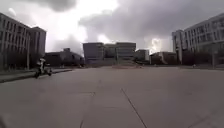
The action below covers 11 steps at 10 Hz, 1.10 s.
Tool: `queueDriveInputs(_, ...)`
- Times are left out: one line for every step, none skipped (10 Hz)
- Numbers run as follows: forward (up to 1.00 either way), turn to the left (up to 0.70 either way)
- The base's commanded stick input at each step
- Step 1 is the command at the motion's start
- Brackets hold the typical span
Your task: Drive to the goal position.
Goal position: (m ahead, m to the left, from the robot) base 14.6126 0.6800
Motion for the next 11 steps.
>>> queueDriveInputs(1.0,0.0)
queueDriveInputs(1.0,0.0)
queueDriveInputs(1.0,0.0)
queueDriveInputs(1.0,0.0)
queueDriveInputs(1.0,0.0)
queueDriveInputs(1.0,0.0)
queueDriveInputs(1.0,0.0)
queueDriveInputs(1.0,0.0)
queueDriveInputs(1.0,0.0)
queueDriveInputs(1.0,0.0)
queueDriveInputs(1.0,0.02)
